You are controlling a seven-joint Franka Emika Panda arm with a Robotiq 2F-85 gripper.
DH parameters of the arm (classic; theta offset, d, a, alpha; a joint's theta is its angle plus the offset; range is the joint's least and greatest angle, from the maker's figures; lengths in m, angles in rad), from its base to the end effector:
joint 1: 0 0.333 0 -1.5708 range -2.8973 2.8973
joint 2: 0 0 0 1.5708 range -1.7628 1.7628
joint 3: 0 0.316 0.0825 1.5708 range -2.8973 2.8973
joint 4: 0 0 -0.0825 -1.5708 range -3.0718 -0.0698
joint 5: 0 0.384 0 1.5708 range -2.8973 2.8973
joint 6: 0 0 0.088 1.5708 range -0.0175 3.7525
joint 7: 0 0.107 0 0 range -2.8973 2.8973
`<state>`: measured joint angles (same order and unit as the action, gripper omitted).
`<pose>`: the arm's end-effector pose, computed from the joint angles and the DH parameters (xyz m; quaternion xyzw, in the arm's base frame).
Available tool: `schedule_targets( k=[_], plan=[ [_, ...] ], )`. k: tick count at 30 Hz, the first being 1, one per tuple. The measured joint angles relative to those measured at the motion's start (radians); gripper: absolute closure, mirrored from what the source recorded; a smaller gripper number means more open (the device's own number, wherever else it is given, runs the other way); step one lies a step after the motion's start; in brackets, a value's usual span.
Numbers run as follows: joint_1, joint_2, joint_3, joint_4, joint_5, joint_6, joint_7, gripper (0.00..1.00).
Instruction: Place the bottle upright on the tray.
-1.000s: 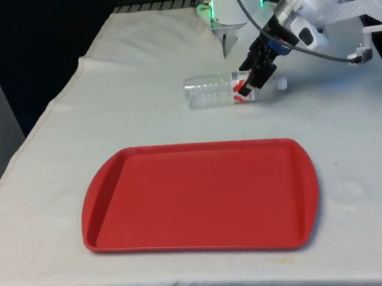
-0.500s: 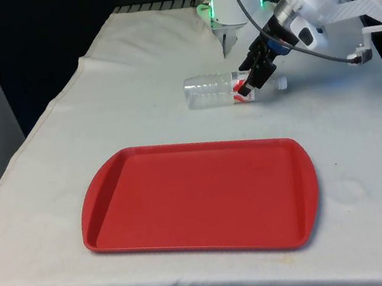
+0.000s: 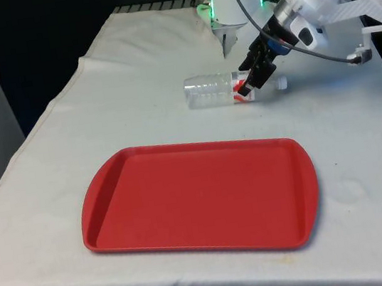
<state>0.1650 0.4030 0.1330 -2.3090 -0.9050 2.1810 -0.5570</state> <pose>0.4563 0.1145 0.1459 0.6585 0.6700 -0.2584 0.2252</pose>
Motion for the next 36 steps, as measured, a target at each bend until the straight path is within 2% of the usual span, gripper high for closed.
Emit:
schedule_targets(
  k=[6, 8, 9, 11, 12, 15, 17, 19, 21, 25, 36],
  plan=[
    [0.0, 0.0, 0.0, 0.0, 0.0, 0.0, 0.0, 0.0],
    [0.0, 0.0, 0.0, 0.0, 0.0, 0.0, 0.0, 0.07],
    [0.0, 0.0, 0.0, 0.0, 0.0, 0.0, 0.0, 0.07],
    [0.0, 0.0, 0.0, 0.0, 0.0, 0.0, 0.0, 0.18],
    [0.0, 0.0, 0.0, 0.0, 0.0, -0.001, 0.0, 0.29],
    [0.0, -0.001, 0.0, 0.001, 0.0, -0.002, 0.0, 0.44],
    [0.0, -0.001, 0.0, 0.002, 0.0, -0.003, -0.001, 0.47],
    [0.0, -0.004, 0.001, 0.003, 0.0, -0.007, -0.002, 0.56],
    [0.001, -0.006, 0.002, 0.003, 0.0, -0.01, -0.002, 0.61],
    [0.001, -0.008, 0.004, 0.003, 0.0, -0.016, -0.003, 0.66],
    [0.001, -0.01, 0.005, 0.003, 0.0, -0.021, -0.003, 0.66]
  ],
)
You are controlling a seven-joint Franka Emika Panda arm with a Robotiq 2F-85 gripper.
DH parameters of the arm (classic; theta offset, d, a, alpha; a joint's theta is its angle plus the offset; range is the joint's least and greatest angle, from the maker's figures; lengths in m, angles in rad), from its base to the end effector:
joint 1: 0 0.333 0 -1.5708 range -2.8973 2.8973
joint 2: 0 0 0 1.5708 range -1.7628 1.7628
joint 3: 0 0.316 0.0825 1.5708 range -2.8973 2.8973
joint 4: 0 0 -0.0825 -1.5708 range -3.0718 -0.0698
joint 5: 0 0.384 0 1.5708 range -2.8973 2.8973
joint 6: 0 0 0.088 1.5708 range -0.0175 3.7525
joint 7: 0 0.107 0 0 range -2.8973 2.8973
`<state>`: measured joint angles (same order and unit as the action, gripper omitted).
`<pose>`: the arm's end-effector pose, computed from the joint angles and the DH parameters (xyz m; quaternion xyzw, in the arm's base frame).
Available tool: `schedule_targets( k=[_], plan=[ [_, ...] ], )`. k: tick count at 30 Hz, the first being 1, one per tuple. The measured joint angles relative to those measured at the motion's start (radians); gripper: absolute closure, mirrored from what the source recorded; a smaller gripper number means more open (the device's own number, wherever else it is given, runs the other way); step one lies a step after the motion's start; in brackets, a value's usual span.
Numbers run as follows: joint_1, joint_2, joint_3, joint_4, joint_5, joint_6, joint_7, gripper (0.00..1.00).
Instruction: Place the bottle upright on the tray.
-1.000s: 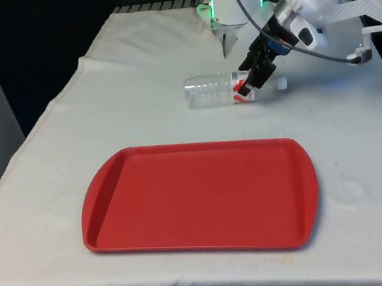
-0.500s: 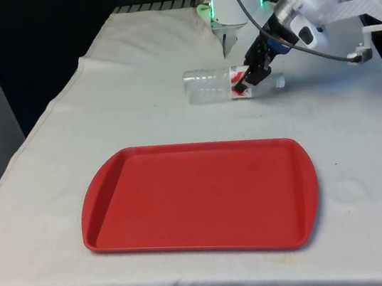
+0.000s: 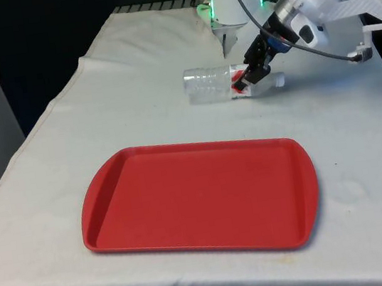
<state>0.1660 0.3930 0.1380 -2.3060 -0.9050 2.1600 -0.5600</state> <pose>0.4575 0.1154 0.1514 0.6567 0.6685 -0.2621 0.2305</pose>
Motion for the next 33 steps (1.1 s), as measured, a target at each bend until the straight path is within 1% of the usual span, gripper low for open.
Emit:
schedule_targets(
  k=[15, 33],
  plan=[
    [-0.001, -0.014, 0.0, -0.001, 0.0, -0.005, -0.005, 0.66],
    [-0.001, -0.096, 0.013, -0.01, 0.017, -0.056, -0.047, 0.66]
  ],
)
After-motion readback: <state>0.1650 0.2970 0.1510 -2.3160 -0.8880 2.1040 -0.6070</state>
